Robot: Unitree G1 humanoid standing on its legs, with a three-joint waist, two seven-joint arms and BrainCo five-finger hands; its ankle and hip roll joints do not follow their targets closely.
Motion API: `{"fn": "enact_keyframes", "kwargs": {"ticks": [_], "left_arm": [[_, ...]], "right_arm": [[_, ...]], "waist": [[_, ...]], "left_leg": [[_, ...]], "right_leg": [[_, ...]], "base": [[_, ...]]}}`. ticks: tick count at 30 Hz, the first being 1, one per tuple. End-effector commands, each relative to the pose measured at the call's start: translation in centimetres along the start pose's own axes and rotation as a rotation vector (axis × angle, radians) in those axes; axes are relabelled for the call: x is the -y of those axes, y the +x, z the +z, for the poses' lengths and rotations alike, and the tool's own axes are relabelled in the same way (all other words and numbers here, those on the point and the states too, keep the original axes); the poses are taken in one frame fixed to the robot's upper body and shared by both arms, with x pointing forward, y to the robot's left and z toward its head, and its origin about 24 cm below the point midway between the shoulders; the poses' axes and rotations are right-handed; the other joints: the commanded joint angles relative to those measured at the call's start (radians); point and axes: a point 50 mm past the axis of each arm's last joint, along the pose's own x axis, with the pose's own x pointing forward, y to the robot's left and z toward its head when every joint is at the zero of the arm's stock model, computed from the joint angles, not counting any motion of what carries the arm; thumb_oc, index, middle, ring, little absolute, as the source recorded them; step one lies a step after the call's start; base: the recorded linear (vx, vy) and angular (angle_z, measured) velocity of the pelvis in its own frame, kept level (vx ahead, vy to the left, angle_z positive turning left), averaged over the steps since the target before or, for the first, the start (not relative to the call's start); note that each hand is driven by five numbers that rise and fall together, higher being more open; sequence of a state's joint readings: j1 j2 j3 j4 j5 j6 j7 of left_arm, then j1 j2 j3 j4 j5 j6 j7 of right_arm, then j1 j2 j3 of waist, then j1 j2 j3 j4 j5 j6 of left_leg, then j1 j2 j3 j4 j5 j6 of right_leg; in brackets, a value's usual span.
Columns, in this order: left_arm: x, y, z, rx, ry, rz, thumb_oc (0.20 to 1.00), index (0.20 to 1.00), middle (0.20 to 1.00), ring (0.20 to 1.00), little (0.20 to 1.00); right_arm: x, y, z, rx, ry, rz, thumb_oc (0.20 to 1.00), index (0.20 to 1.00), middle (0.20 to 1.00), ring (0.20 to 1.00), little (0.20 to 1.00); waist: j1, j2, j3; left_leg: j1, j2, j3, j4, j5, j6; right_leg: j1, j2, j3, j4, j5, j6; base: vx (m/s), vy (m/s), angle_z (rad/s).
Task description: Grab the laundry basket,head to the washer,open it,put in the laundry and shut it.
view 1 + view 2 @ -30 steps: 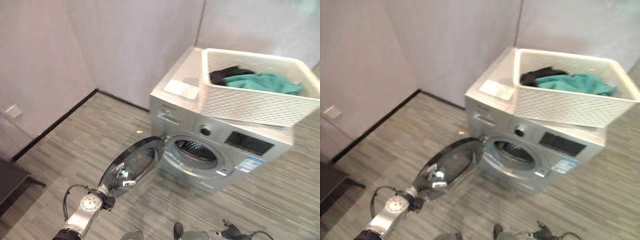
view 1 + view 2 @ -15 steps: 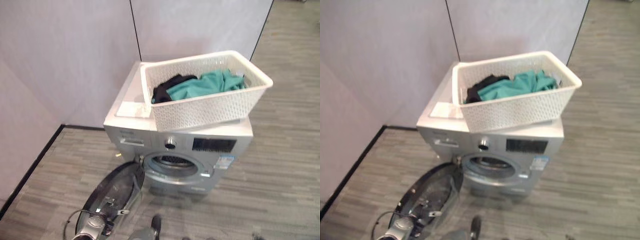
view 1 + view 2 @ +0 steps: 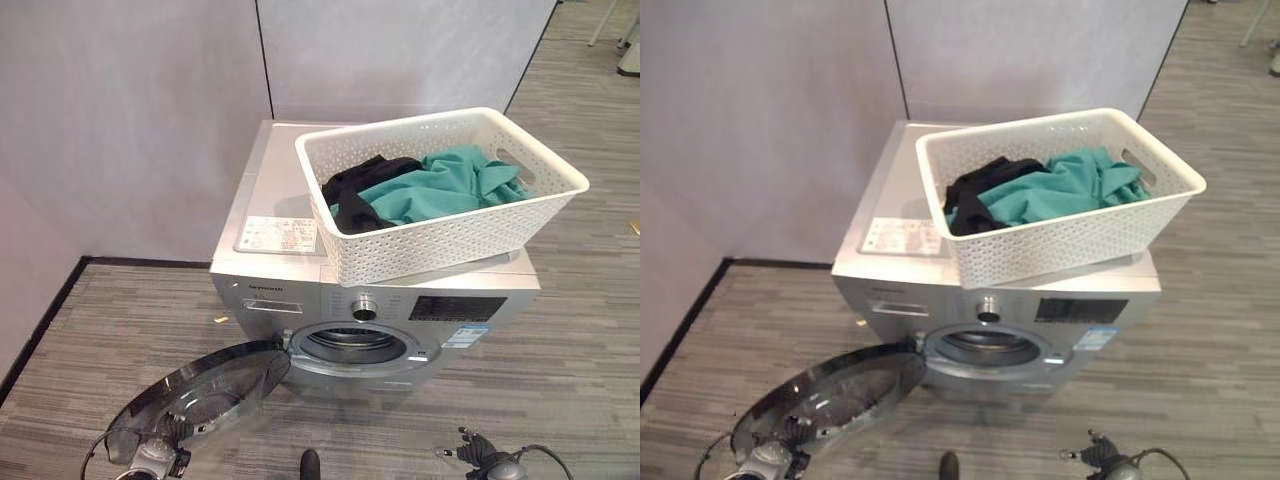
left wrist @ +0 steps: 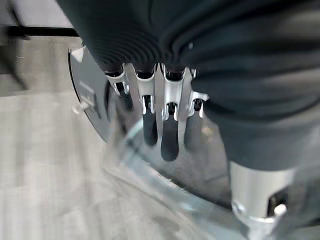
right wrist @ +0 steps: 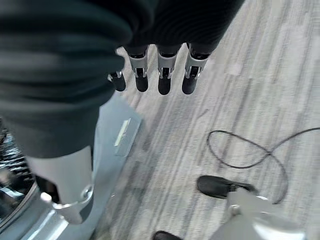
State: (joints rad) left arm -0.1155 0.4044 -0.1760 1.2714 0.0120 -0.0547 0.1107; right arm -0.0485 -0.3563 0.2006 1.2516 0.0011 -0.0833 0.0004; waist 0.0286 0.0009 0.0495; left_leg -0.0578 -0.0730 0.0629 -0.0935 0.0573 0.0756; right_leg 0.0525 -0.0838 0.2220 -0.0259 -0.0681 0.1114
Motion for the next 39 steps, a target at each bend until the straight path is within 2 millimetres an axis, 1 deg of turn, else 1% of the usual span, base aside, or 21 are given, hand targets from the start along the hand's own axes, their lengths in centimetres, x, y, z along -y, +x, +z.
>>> {"fn": "enact_keyframes", "kwargs": {"ticks": [1,6,9,15,16,17,18,19,20,21,23,24,26,27,28,29,32,33,35,37,39], "left_arm": [[-0.7,0.4,3.3,0.113,-0.044,0.029,1.0,1.0,1.0,1.0,1.0],[1.0,0.2,2.9,0.102,-0.017,-0.027,1.0,1.0,1.0,1.0,1.0],[1.6,0.2,2.6,0.087,0.004,-0.048,1.0,1.0,1.0,1.0,1.0],[2.0,0.1,1.6,0.052,0.023,-0.066,1.0,1.0,1.0,1.0,1.0],[2.1,0.0,1.4,0.044,0.019,-0.067,1.0,1.0,1.0,1.0,1.0],[2.3,0.0,1.1,0.034,-0.016,-0.067,1.0,1.0,1.0,1.0,1.0],[2.3,0.0,1.1,0.034,-0.016,-0.067,1.0,1.0,1.0,1.0,1.0],[2.6,-0.1,1.1,0.038,-0.084,-0.064,1.0,1.0,1.0,1.0,1.0],[2.6,-0.1,1.1,0.038,-0.085,-0.065,1.0,1.0,1.0,1.0,1.0],[3.0,-0.2,1.4,0.051,-0.09,-0.085,1.0,1.0,1.0,1.0,1.0],[3.5,-0.2,1.3,0.042,-0.087,-0.097,1.0,1.0,1.0,1.0,1.0],[3.7,-0.3,1.0,0.029,-0.074,-0.107,1.0,1.0,1.0,1.0,1.0],[4.1,-0.5,0.1,-0.001,-0.078,-0.123,1.0,1.0,1.0,1.0,1.0],[4.8,-0.7,-0.9,-0.038,-0.08,-0.149,1.0,1.0,1.0,1.0,1.0],[5.5,-1.0,-1.7,-0.06,-0.082,-0.175,1.0,1.0,1.0,1.0,1.0],[5.5,-1.0,-1.7,-0.06,-0.082,-0.176,1.0,1.0,1.0,1.0,1.0],[6.5,-1.5,-3.0,-0.102,-0.083,-0.207,1.0,1.0,1.0,1.0,1.0],[6.5,-1.6,-3.0,-0.102,-0.083,-0.207,1.0,1.0,1.0,1.0,1.0],[7.1,-1.9,-3.8,-0.13,-0.081,-0.226,1.0,1.0,1.0,1.0,1.0],[7.2,-2.1,-4.6,-0.158,-0.066,-0.238,1.0,1.0,1.0,1.0,1.0],[7.2,-2.4,-5.5,-0.183,-0.06,-0.24,1.0,1.0,1.0,1.0,1.0]], "right_arm": [[2.4,-0.6,-2.3,-0.066,-0.023,-0.073,1.0,1.0,1.0,1.0,1.0],[1.5,-0.8,-3.6,-0.113,0.002,-0.054,1.0,1.0,1.0,1.0,1.0],[1.1,-0.9,-3.9,-0.123,-0.001,-0.04,1.0,1.0,1.0,1.0,1.0],[0.9,-0.8,-3.6,-0.112,0.002,-0.036,1.0,1.0,1.0,1.0,1.0],[1.1,-0.7,-3.2,-0.094,0.015,-0.045,1.0,1.0,1.0,1.0,1.0],[1.6,-0.5,-2.2,-0.053,0.08,-0.072,1.0,1.0,1.0,1.0,1.0],[1.6,-0.5,-2.2,-0.053,0.08,-0.072,1.0,1.0,1.0,1.0,1.0],[2.2,-0.4,-1.4,-0.018,0.216,-0.12,1.0,1.0,1.0,1.0,1.0],[2.2,-0.4,-1.4,-0.018,0.216,-0.12,1.0,1.0,1.0,1.0,1.0],[2.4,-0.4,-1.3,-0.02,0.219,-0.142,1.0,1.0,1.0,1.0,1.0],[2.1,-0.3,-1.2,-0.031,0.215,-0.14,1.0,1.0,1.0,1.0,1.0],[1.8,-0.4,-1.7,-0.038,0.216,-0.123,1.0,1.0,1.0,1.0,1.0],[1.4,-0.6,-2.7,-0.068,0.195,-0.108,1.0,1.0,1.0,1.0,1.0],[1.6,-0.8,-3.3,-0.083,0.197,-0.115,1.0,1.0,1.0,1.0,1.0],[2.2,-1.0,-4.0,-0.096,0.236,-0.139,1.0,1.0,1.0,1.0,1.0],[2.2,-1.0,-4.1,-0.096,0.236,-0.139,1.0,1.0,1.0,1.0,1.0],[4.4,-1.3,-3.8,-0.043,0.317,-0.215,1.0,1.0,1.0,1.0,1.0],[4.5,-1.3,-3.8,-0.043,0.317,-0.215,1.0,1.0,1.0,1.0,1.0],[6.4,-1.7,-3.4,0.002,0.337,-0.266,1.0,1.0,1.0,1.0,1.0],[9.1,-2.3,-1.7,0.109,0.324,-0.342,1.0,1.0,1.0,1.0,1.0],[11.2,-3.2,-1.3,0.165,0.299,-0.407,1.0,1.0,1.0,1.0,1.0]], "waist": [[0.0,-0.002,-0.033],[0.002,-0.011,-0.044],[0.001,-0.016,-0.049],[0.0,-0.024,-0.057],[-0.003,-0.025,-0.056],[-0.007,-0.02,-0.043],[-0.007,-0.02,-0.043],[-0.007,0.0,-0.021],[-0.008,0.0,-0.02],[0.0,-0.014,-0.013],[-0.003,-0.012,-0.01],[-0.01,-0.019,-0.011],[-0.007,-0.03,-0.02],[-0.008,-0.034,-0.032],[-0.014,-0.032,-0.042],[-0.014,-0.031,-0.042],[-0.026,-0.032,-0.05],[-0.026,-0.032,-0.05],[-0.032,-0.031,-0.051],[-0.039,-0.032,-0.054],[-0.046,-0.033,-0.06]], "left_leg": [[-0.045,0.025,-0.07,0.021,-0.055,-0.053],[-0.03,0.018,-0.084,0.016,-0.066,-0.046],[-0.017,0.016,-0.084,0.015,-0.073,-0.042],[0.003,0.015,-0.076,0.016,-0.085,-0.036],[0.008,0.015,-0.071,0.016,-0.088,-0.034],[0.02,0.018,-0.061,0.018,-0.088,-0.032],[0.02,0.018,-0.06,0.018,-0.088,-0.032],[0.026,0.034,-0.059,0.018,-0.083,-0.034],[0.028,0.034,-0.06,0.018,-0.084,-0.034],[0.034,0.03,-0.048,0.019,-0.086,-0.039],[0.036,0.033,-0.062,0.031,-0.084,-0.039],[0.041,0.032,-0.068,0.033,-0.082,-0.043],[0.065,0.038,-0.067,0.022,-0.083,-0.052],[0.072,0.041,-0.072,0.016,-0.083,-0.059],[0.081,0.047,-0.083,0.01,-0.083,-0.066],[0.081,0.047,-0.083,0.009,-0.083,-0.066],[0.089,0.058,-0.109,0.006,-0.082,-0.077],[0.089,0.058,-0.109,0.006,-0.082,-0.077],[0.088,0.063,-0.117,0.007,-0.08,-0.083],[0.086,0.067,-0.123,0.006,-0.079,-0.088],[0.085,0.07,-0.123,0.006,-0.078,-0.092]], "right_leg": [[-0.027,-0.053,-0.004,0.0,0.02,0.076],[-0.021,-0.057,-0.019,0.008,0.021,0.078],[-0.019,-0.059,-0.023,0.016,0.024,0.082],[-0.021,-0.062,-0.021,0.028,0.035,0.089],[-0.027,-0.062,-0.022,0.045,0.038,0.092],[-0.059,-0.055,-0.022,0.12,0.066,0.1],[-0.06,-0.054,-0.021,0.122,0.066,0.1],[-0.107,-0.006,-0.05,0.192,0.019,0.076],[-0.106,-0.007,-0.051,0.193,0.017,0.075],[-0.119,-0.007,-0.099,0.103,0.024,0.058],[-0.108,-0.001,-0.088,0.106,0.012,0.06],[-0.097,0.02,-0.05,0.101,0.004,0.043],[-0.064,0.013,-0.061,0.047,0.018,0.038],[-0.04,0.012,-0.069,0.014,0.025,0.032],[-0.021,0.017,-0.08,-0.007,0.025,0.024],[-0.021,0.017,-0.081,-0.008,0.025,0.024],[0.001,0.03,-0.091,-0.017,0.018,0.008],[0.001,0.03,-0.091,-0.017,0.017,0.008],[0.0,0.038,-0.093,-0.014,0.014,0.002],[0.005,0.041,-0.094,-0.026,0.016,0.002],[0.009,0.043,-0.096,-0.034,0.017,0.003]], "base": [[0.04,0.057,-0.05],[0.06,0.041,0.01],[0.05,0.04,0.01],[0.02,0.019,-0.02],[-0.01,0.051,-0.13],[-0.01,0.05,-0.15],[-0.07,0.06,-0.36],[-0.05,0.031,-0.3],[-0.06,-0.019,-0.39],[0.0,-0.051,-0.18],[0.01,-0.082,-0.32],[0.05,-0.121,-0.15],[0.09,-0.148,0.27],[0.12,-0.2,0.43],[0.09,-0.149,0.32],[0.06,-0.124,0.3],[0.02,-0.113,0.17],[0.02,-0.105,0.06],[0.0,-0.081,0.17],[-0.01,-0.086,0.13],[0.0,-0.066,0.02]]}}
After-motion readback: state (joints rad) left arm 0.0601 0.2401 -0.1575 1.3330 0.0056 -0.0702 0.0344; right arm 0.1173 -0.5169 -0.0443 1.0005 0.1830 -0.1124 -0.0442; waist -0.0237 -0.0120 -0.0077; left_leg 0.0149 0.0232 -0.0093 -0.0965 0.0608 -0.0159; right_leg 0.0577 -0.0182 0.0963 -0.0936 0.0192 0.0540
